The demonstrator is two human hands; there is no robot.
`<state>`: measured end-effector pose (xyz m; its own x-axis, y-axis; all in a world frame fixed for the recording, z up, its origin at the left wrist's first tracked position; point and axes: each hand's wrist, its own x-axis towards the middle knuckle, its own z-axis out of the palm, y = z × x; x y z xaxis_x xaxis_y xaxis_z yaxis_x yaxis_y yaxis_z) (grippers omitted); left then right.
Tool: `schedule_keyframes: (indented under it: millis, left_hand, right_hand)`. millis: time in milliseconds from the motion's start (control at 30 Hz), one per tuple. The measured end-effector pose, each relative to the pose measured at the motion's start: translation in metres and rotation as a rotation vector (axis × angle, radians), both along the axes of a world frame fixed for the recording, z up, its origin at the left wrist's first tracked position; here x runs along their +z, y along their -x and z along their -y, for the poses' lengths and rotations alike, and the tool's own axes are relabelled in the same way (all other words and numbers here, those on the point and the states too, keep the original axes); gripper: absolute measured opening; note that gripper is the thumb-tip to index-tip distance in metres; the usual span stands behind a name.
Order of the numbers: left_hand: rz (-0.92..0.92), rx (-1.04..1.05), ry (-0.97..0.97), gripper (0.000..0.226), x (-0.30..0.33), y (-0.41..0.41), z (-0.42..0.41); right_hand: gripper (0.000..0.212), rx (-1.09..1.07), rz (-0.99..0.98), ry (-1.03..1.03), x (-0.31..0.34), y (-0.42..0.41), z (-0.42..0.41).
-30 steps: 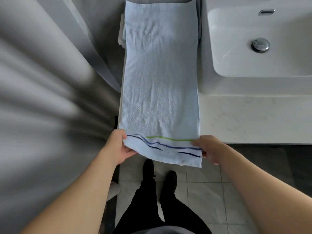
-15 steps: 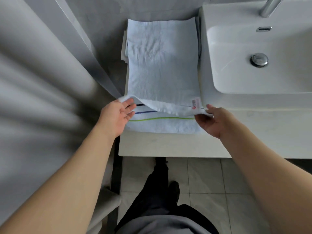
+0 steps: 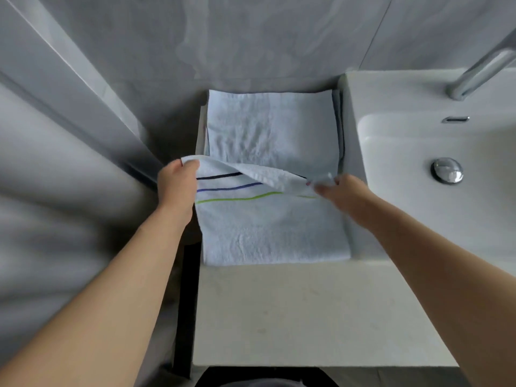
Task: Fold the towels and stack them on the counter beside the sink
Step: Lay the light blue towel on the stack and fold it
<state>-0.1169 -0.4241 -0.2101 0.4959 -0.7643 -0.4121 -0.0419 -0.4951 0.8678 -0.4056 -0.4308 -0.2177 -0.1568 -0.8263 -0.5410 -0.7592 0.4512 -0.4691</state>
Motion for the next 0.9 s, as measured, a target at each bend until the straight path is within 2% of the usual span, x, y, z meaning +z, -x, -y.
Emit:
schedule_keyframes:
  millis: [67, 167, 233, 367, 433, 533, 567, 633, 767, 900]
  left_hand:
    - [-0.056, 0.040, 0.007, 0.006, -0.002, -0.005, 0.022]
    - [-0.087, 0.038, -0.023, 0.010, -0.007, -0.012, 0.056]
    - [-0.103, 0.001, -0.060, 0.016, -0.006, -0.013, 0.079]
    - [-0.096, -0.080, -0.030, 0.008, -0.011, -0.006, 0.130]
    - [-0.077, -0.108, -0.005, 0.012, -0.020, -0.001, 0.155]
    - [-0.020, -0.136, 0.005, 0.035, -0.040, -0.002, 0.179]
    - [0.006, -0.144, 0.012, 0.036, -0.046, 0.000, 0.185]
    - [0.086, -0.146, 0.050, 0.026, -0.055, 0.000, 0.192]
    - [0.243, -0.126, 0.135, 0.037, -0.072, -0.002, 0.206]
    - [0.400, -0.106, 0.156, 0.044, -0.083, 0.002, 0.214]
  right_hand:
    - [0.041, 0.039, -0.046, 0.050, 0.004, -0.001, 0.028]
    - [0.047, 0.127, -0.258, 0.197, -0.001, 0.002, 0.067]
    - [0.040, 0.127, -0.404, 0.296, -0.003, 0.006, 0.089]
    - [0.027, 0.245, -0.626, 0.440, 0.001, 0.011, 0.138]
    - [0.023, 0.308, -0.673, 0.426, -0.002, 0.016, 0.165]
    - [0.028, 0.271, -0.633, 0.337, 0.001, 0.015, 0.201]
    - [0.031, 0.256, -0.634, 0.307, 0.001, 0.016, 0.212]
    - [0.034, 0.271, -0.645, 0.264, 0.002, 0.015, 0.229]
    - [0.031, 0.281, -0.790, 0.252, -0.004, 0.006, 0.249]
    - [0.032, 0.495, -1.022, 0.270, -0.019, 0.006, 0.246]
